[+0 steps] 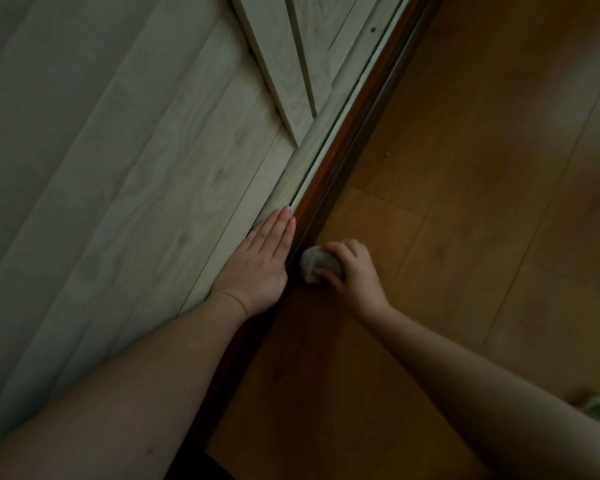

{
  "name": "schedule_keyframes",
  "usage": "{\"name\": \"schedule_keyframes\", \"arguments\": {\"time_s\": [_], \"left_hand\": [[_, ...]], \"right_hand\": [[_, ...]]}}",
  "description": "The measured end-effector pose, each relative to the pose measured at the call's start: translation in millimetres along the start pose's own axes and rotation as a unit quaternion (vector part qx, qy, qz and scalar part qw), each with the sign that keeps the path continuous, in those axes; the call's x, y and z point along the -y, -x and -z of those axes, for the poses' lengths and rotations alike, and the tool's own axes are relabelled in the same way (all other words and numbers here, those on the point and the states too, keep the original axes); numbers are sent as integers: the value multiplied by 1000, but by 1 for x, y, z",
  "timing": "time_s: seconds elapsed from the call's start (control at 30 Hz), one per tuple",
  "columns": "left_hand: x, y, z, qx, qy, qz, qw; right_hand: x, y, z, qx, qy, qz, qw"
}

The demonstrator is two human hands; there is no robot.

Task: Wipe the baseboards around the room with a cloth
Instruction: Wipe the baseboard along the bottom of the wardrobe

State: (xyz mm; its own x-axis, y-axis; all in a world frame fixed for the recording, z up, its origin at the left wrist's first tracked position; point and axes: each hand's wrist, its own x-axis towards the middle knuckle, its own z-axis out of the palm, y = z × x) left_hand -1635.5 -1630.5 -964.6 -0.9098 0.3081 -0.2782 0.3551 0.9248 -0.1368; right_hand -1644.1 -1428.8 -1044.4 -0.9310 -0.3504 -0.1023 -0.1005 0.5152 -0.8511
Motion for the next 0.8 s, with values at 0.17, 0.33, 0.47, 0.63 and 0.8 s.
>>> {"name": "schedule_keyframes", "arguments": {"time_s": [0.17,0.33,0.47,0.63,0.8], "left_hand": [[0,0,-2,-1,-4,-1,1000],[-1,-1,1,-6,16,-7,1000],[0,0,1,-5,20,-9,1000],[1,-2,-3,-4,22,-15,1000],[1,-1,-4,-4,26,-17,1000]], "right_hand": [[13,3,-24,-64,-42,-42,996],[7,-7,-17,-72,-7,5,997],[2,-46,7,-112,-44,-58,991],[-2,-126,66,-164,-48,-108,979],[-3,-185,116,-177,-17,-141,974]]}}
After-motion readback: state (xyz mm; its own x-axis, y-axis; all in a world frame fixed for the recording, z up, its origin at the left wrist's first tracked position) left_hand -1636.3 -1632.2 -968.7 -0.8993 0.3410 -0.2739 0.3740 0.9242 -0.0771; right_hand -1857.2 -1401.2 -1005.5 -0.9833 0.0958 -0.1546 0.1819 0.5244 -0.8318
